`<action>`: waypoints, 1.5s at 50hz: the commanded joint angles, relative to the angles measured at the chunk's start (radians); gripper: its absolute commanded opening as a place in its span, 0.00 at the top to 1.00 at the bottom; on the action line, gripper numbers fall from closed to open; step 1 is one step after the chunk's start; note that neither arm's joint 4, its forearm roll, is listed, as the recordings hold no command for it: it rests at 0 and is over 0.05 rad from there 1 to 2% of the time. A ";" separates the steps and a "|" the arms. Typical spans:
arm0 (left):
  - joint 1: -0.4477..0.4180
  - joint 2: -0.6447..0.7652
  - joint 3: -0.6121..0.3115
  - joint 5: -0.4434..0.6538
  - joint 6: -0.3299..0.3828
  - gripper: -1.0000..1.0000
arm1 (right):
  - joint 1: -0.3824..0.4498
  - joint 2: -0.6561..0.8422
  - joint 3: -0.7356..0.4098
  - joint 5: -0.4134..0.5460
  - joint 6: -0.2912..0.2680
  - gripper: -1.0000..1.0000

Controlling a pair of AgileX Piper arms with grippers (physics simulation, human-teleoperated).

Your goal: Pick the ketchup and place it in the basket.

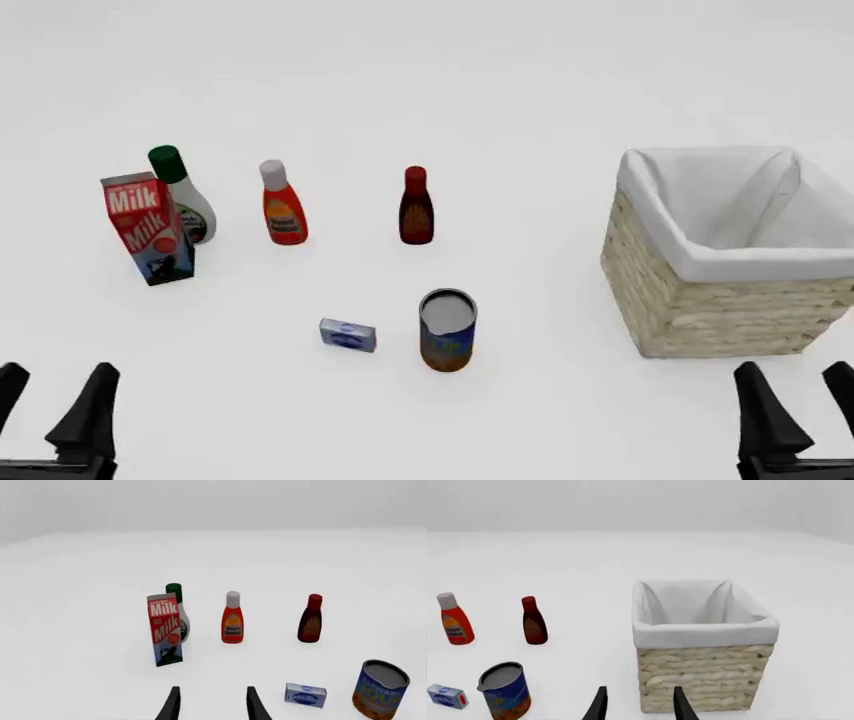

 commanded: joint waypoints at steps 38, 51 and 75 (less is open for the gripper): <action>-0.019 0.778 -0.509 -0.086 -0.114 0.00 | 0.007 0.045 0.002 -0.026 0.030 0.00; -0.052 0.887 -0.689 0.023 -0.128 0.00 | -0.004 0.053 0.001 -0.031 0.042 0.00; -0.079 1.087 -0.984 0.188 -0.073 0.00 | -0.004 0.065 0.001 -0.042 0.048 0.00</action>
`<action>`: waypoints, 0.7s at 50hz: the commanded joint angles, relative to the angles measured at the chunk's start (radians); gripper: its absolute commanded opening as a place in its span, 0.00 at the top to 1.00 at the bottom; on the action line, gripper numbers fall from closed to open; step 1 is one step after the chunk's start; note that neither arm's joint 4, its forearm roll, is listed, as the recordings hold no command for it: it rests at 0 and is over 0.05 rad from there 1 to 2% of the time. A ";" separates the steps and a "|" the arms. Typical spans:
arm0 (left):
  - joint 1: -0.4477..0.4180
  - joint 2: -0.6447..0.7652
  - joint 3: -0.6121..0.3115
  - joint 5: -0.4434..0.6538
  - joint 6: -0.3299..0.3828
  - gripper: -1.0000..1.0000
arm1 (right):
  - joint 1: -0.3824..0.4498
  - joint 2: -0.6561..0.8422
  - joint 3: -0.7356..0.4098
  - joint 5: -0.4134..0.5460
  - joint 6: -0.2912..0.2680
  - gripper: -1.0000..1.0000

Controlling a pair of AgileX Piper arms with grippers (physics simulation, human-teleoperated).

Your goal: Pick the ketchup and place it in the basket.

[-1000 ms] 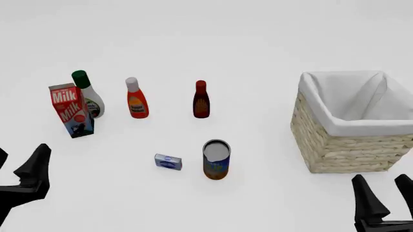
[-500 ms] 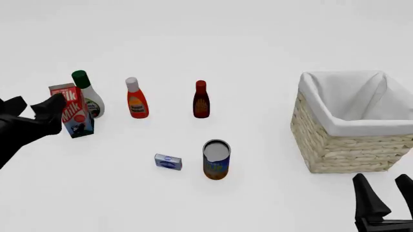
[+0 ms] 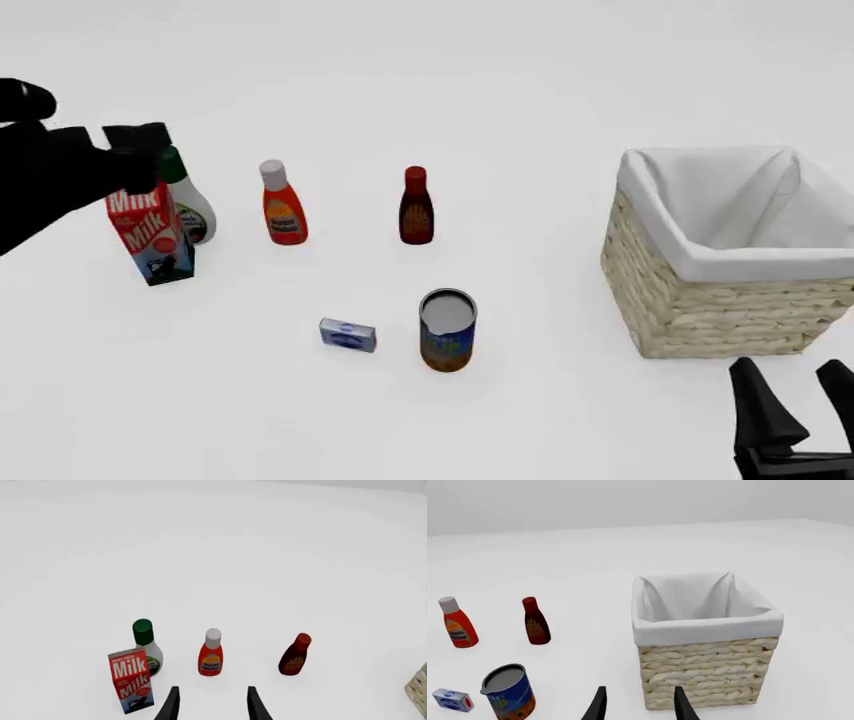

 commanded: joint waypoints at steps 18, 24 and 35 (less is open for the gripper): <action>-0.014 0.231 -0.282 0.162 0.054 0.00 | 0.001 0.017 0.000 -0.016 0.000 0.00; 0.027 0.307 -0.336 0.175 0.031 0.00 | 0.000 0.016 0.001 -0.015 -0.002 0.00; 0.044 0.404 -0.423 0.210 0.010 0.00 | 0.004 0.051 0.000 -0.042 -0.002 0.00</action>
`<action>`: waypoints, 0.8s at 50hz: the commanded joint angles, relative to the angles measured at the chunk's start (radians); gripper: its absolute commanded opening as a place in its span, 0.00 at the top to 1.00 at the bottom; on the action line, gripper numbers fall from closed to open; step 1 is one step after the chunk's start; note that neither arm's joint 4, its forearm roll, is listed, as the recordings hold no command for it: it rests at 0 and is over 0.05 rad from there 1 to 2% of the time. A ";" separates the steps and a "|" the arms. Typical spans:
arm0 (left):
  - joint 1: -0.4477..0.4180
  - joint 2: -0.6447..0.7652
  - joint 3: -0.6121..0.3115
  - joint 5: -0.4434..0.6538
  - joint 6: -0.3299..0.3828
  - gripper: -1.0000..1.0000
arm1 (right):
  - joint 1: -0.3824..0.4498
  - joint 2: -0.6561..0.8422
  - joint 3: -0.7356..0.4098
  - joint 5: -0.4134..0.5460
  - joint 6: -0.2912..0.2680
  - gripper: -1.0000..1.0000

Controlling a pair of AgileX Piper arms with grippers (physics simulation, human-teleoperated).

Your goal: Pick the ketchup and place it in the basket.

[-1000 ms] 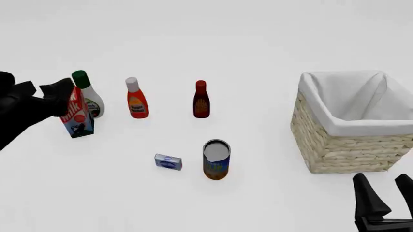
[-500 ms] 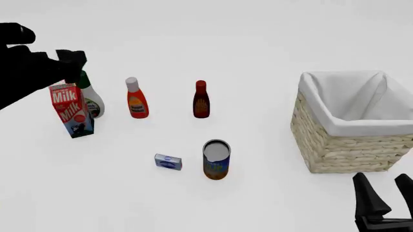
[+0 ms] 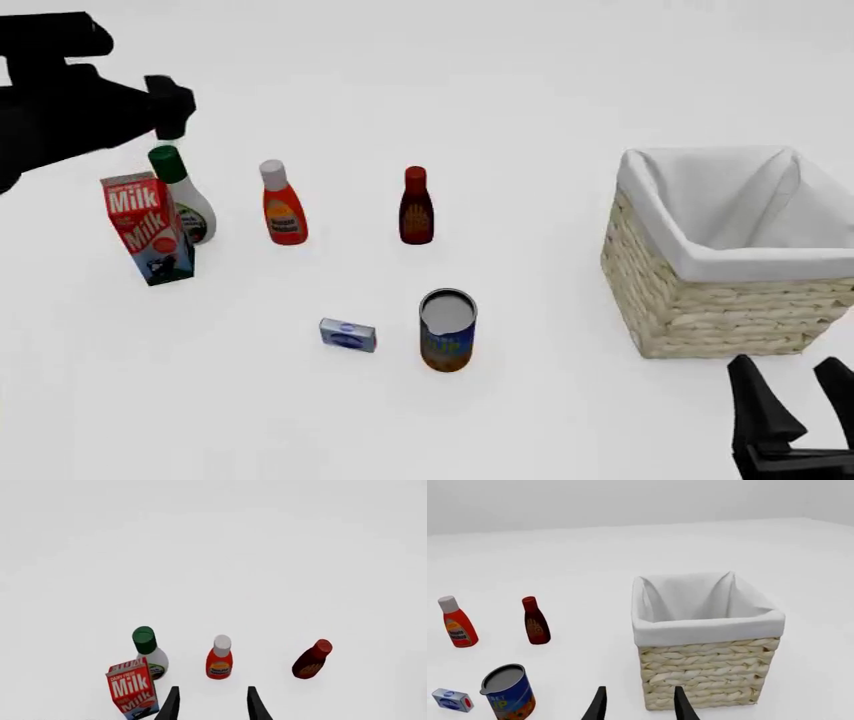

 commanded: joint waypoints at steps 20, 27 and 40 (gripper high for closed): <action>0.010 0.222 -0.208 0.053 0.010 0.00 | 0.005 0.061 0.001 -0.046 0.001 0.00; 0.004 0.267 -0.252 0.057 0.006 0.00 | 0.006 0.081 0.001 -0.063 0.003 0.00; -0.009 0.364 -0.348 0.064 -0.016 0.00 | 0.009 0.109 0.001 -0.080 0.006 0.00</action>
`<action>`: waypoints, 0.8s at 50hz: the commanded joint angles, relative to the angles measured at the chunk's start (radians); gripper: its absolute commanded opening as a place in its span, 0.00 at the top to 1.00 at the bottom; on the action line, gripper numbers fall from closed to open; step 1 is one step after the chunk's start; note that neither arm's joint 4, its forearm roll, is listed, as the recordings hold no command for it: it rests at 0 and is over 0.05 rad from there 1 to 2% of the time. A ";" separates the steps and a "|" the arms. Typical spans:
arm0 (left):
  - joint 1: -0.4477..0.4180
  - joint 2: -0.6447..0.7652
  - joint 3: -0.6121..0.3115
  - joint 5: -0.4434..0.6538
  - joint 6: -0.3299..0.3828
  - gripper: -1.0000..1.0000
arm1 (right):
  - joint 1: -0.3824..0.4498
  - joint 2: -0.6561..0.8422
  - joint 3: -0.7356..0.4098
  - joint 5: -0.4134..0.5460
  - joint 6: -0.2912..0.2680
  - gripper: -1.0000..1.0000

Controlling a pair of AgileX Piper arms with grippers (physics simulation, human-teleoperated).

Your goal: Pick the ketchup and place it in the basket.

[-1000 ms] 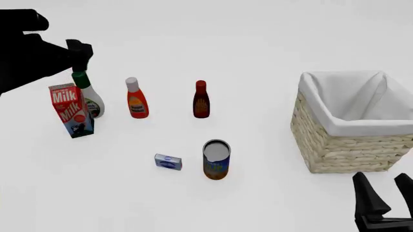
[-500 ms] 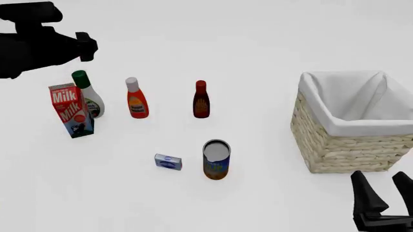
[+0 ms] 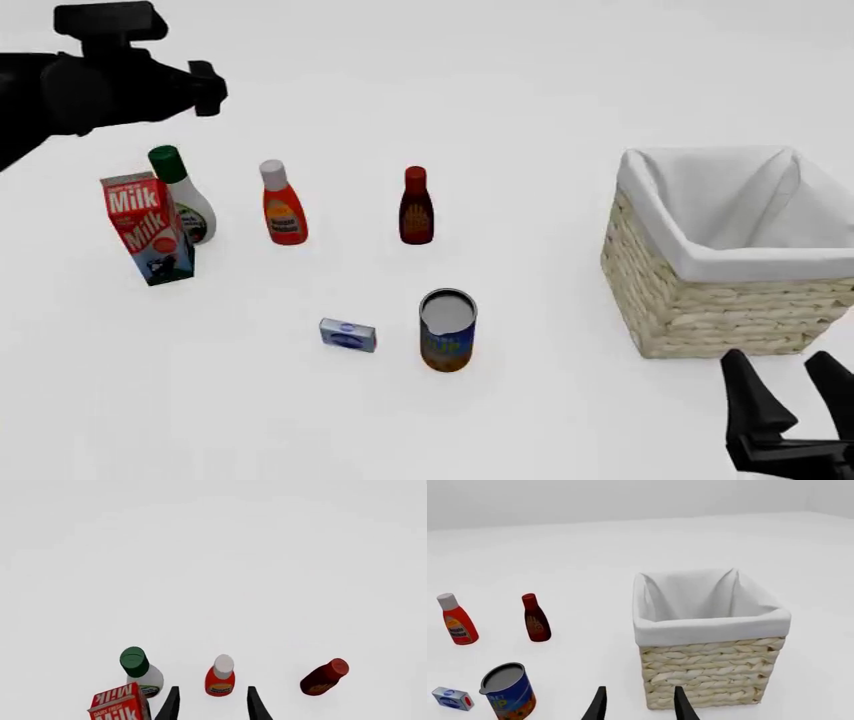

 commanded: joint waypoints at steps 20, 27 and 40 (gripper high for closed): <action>0.001 0.181 -0.152 -0.016 0.001 0.00 | 0.004 0.025 0.000 -0.013 0.009 0.00; -0.001 0.209 -0.159 -0.029 0.004 0.00 | 0.003 0.027 0.000 -0.014 0.009 0.00; -0.010 0.241 -0.144 -0.053 -0.003 0.00 | 0.003 0.038 0.000 -0.021 0.012 0.00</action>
